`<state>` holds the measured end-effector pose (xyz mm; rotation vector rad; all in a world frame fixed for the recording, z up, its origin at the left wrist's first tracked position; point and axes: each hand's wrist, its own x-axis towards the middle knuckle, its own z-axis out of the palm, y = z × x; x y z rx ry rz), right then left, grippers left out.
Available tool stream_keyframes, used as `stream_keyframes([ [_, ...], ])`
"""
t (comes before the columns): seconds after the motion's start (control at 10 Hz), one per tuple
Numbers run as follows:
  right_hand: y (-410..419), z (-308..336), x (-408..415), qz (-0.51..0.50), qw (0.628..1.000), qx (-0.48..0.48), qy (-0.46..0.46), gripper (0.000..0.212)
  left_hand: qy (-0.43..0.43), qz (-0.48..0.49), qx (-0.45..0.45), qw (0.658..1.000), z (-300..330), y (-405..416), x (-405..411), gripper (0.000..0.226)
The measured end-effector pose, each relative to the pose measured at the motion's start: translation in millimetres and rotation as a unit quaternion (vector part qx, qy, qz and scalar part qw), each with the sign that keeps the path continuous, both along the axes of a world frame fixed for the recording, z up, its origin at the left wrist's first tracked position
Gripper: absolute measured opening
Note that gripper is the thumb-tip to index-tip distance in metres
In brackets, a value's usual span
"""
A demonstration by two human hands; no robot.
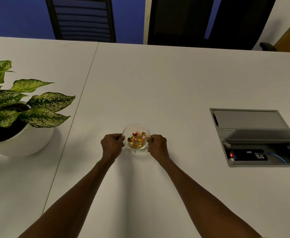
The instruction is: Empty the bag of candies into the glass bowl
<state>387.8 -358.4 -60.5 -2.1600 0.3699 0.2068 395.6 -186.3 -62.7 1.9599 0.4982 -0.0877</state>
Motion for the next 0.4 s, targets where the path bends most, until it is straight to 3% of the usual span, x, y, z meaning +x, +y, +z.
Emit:
stream_keyframes([
  [0.2,-4.9,2.5,-12.8,0.032,0.993,-0.102,-0.049,0.035,-0.025,-0.061,0.116,0.991,7.2,1.9,-9.9,0.039],
  [0.4,-8.6,20.9,-52.1,0.054,0.949,-0.265,-0.161,0.028,-0.078,-0.049,0.16,0.983,33.3,3.3,-53.7,0.034],
])
